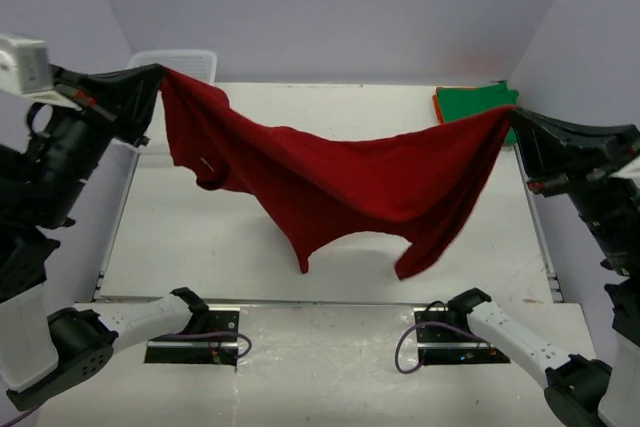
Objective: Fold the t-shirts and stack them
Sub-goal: Flatten out the tshirt
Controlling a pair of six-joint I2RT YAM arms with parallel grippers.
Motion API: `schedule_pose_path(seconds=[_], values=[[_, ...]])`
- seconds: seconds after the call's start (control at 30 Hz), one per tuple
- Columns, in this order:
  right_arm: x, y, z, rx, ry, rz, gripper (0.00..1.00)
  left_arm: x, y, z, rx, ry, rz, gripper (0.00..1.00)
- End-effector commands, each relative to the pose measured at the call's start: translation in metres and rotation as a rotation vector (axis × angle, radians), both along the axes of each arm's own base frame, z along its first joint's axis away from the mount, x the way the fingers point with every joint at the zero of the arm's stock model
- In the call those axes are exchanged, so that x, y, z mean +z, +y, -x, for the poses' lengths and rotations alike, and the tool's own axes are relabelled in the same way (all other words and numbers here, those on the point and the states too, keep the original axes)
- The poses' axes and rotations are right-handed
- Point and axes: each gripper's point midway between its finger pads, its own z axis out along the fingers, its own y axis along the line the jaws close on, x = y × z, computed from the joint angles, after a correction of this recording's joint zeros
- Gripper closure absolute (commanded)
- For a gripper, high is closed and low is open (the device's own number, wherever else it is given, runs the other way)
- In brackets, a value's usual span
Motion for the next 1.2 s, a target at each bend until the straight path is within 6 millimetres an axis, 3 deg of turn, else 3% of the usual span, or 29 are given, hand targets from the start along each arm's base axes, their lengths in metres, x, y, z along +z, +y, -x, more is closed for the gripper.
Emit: schedule_pose_path(seconds=[0.0, 0.27, 0.43, 0.5, 0.77, 0.9, 1.03, 1.17], values=[[0.008, 0.015, 0.025, 0.139, -0.030, -0.009, 1.00, 0.042, 0.022, 0.046, -0.056, -0.145, 0.044, 1.00], [0.013, 0.019, 0.063, 0.252, -0.083, -0.002, 1.00, 0.065, 0.040, 0.075, -0.067, -0.233, 0.089, 1.00], [0.022, 0.011, 0.082, 0.253, -0.131, -0.016, 1.00, 0.070, 0.047, 0.082, -0.062, -0.258, 0.101, 1.00], [0.025, 0.007, 0.087, 0.247, -0.147, -0.022, 1.00, 0.068, 0.046, 0.078, -0.050, -0.245, 0.094, 1.00], [0.035, -0.005, 0.081, 0.166, -0.165, -0.043, 1.00, 0.041, 0.039, 0.025, 0.091, -0.119, 0.017, 1.00], [0.026, -0.006, 0.051, 0.095, -0.099, -0.048, 1.00, 0.016, 0.029, -0.008, 0.165, -0.028, -0.030, 1.00], [0.011, -0.010, 0.008, -0.027, -0.014, -0.053, 1.00, -0.016, 0.010, -0.048, 0.213, 0.066, -0.079, 1.00], [-0.018, -0.008, -0.058, -0.175, 0.107, -0.015, 1.00, -0.055, -0.017, -0.089, 0.239, 0.146, -0.145, 1.00]])
